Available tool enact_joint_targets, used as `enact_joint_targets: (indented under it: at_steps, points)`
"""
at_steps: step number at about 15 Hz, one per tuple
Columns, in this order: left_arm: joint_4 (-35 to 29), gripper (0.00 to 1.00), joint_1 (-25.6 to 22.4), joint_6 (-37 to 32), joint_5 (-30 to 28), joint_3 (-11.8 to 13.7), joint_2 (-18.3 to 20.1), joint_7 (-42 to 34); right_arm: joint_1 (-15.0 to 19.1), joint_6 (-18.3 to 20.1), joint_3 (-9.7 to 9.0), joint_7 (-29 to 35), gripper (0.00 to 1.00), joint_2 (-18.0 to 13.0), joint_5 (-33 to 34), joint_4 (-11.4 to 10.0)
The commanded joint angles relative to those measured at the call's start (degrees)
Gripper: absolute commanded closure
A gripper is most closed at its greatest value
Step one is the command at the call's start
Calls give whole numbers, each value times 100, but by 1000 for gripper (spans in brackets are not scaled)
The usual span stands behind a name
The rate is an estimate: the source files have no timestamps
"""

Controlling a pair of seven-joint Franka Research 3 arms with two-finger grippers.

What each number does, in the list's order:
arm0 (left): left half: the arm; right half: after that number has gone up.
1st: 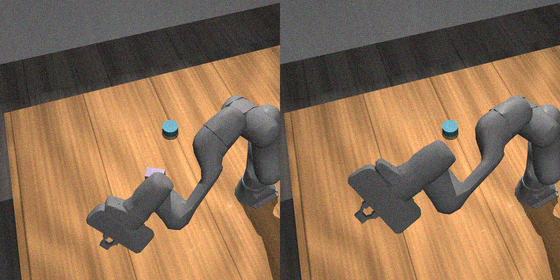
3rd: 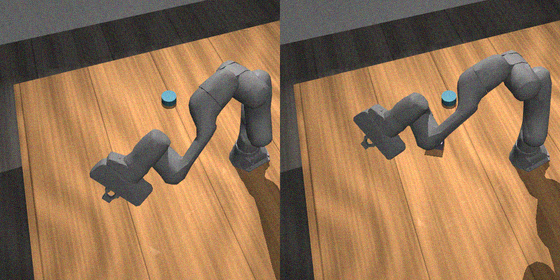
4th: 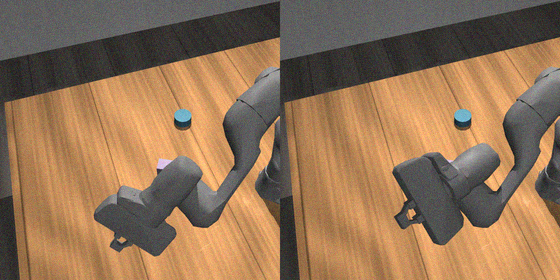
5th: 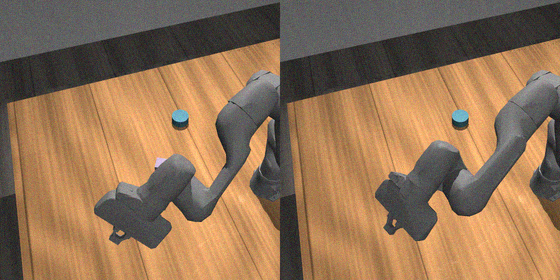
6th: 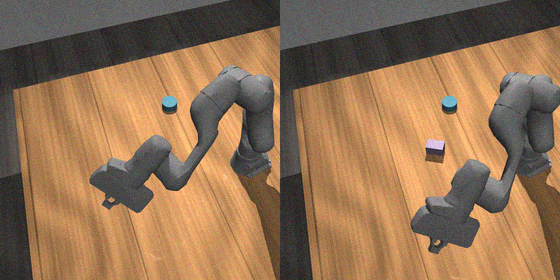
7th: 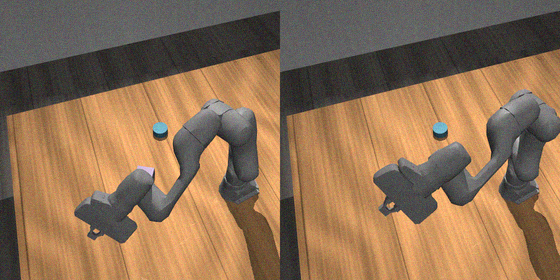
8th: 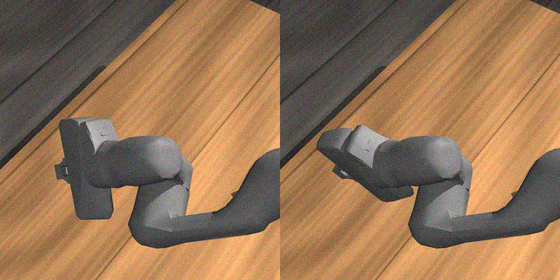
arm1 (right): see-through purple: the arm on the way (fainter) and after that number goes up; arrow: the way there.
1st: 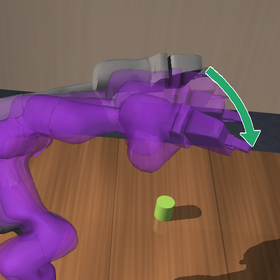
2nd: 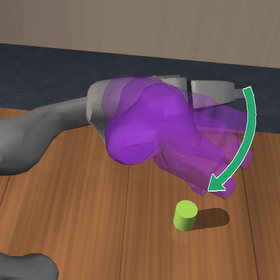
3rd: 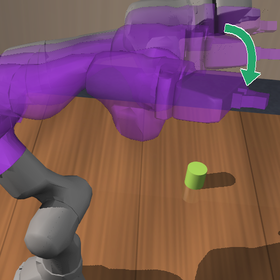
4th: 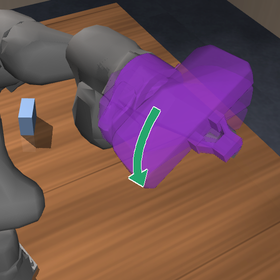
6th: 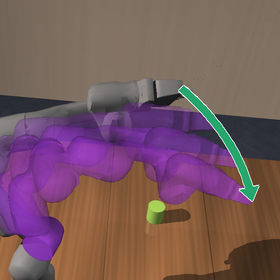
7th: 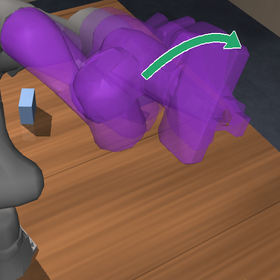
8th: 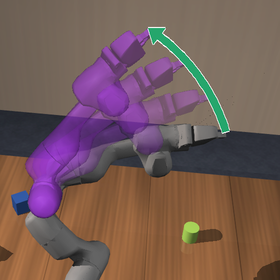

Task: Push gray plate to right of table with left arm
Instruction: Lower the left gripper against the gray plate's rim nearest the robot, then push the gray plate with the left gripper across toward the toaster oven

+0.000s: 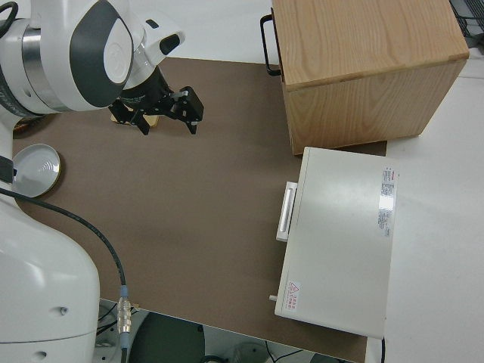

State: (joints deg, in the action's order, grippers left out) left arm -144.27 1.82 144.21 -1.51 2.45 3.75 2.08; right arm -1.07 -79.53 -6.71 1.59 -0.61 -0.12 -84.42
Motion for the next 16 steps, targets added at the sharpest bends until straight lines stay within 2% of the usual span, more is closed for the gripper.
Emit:
enact_joint_targets:
  at_steps: [1,2,3,5,7,8,16]
  points:
    - [-93,182,20,178,-42,-16,-32,65,116,69,-76,-1,17,-36,-59,22]
    - [-93,251,29,187,-42,-16,-33,65,116,69,-85,-1,17,-36,-59,22]
    - [-93,384,29,187,-42,-16,-33,65,116,69,-85,8,17,-36,-59,22]
    - [-93,714,29,178,-42,-16,-33,82,116,69,-76,8,17,-36,-59,22]
    - [-93,968,29,178,-42,-25,-33,135,116,69,-76,8,17,-36,-59,22]
    - [-93,1000,29,178,-42,-25,-33,161,116,78,-85,-1,17,-36,-59,22]
    - [-93,1000,55,169,-42,-236,-77,565,116,69,-85,-1,17,-36,-59,22]
